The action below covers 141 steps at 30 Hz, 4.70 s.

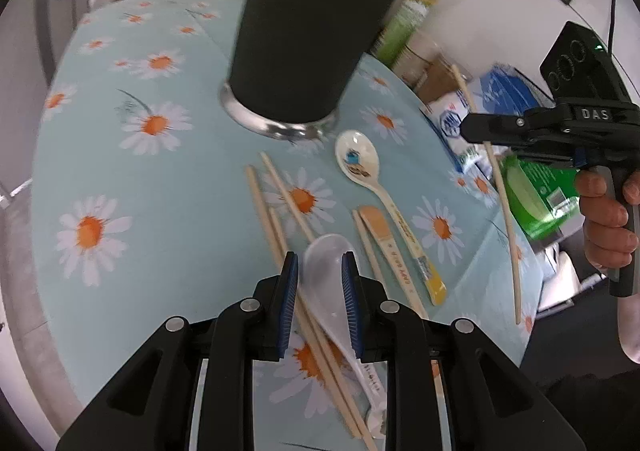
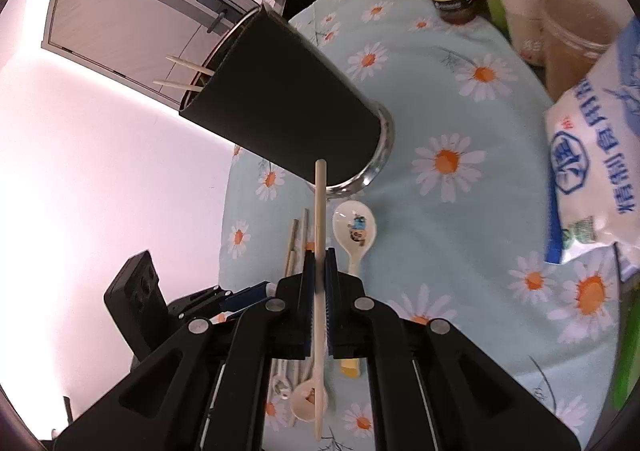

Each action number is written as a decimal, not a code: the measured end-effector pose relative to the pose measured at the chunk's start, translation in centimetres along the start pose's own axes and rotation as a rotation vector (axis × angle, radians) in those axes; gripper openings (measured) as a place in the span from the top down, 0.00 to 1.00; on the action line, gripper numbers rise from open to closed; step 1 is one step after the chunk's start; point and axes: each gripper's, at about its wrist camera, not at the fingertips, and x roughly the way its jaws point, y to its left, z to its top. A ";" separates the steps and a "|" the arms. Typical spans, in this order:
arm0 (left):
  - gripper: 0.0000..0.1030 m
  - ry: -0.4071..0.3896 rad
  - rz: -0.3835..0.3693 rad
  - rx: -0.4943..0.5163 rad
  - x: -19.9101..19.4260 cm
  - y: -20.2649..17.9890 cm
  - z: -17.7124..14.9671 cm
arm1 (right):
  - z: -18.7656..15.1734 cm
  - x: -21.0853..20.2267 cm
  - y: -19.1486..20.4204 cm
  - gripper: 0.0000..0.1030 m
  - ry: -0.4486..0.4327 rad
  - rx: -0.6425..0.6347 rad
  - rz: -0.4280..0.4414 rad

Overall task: Organize utensils
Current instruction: 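Grasp the white ceramic spoon with the left gripper while the right gripper holds the chopstick, then lift spoon and chopstick over the black holder and open both grippers inside, then lower the right gripper onto the small white printed spoon and close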

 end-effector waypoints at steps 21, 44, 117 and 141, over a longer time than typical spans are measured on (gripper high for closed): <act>0.96 0.024 0.012 0.030 -0.8 -1.0 0.5 | -0.6 -0.3 -0.7 0.94 0.005 0.008 0.021; 0.96 -0.331 0.072 0.093 -11.5 -4.5 7.9 | 2.8 -2.0 8.0 0.94 -0.146 -0.264 0.101; 0.88 -0.550 0.337 0.148 -9.2 -5.6 17.3 | 11.4 -3.2 9.7 0.78 -0.512 -0.304 -0.035; 0.81 -0.401 0.269 0.051 -9.7 -3.7 7.4 | 4.2 0.7 2.2 0.78 -0.114 -0.185 -0.028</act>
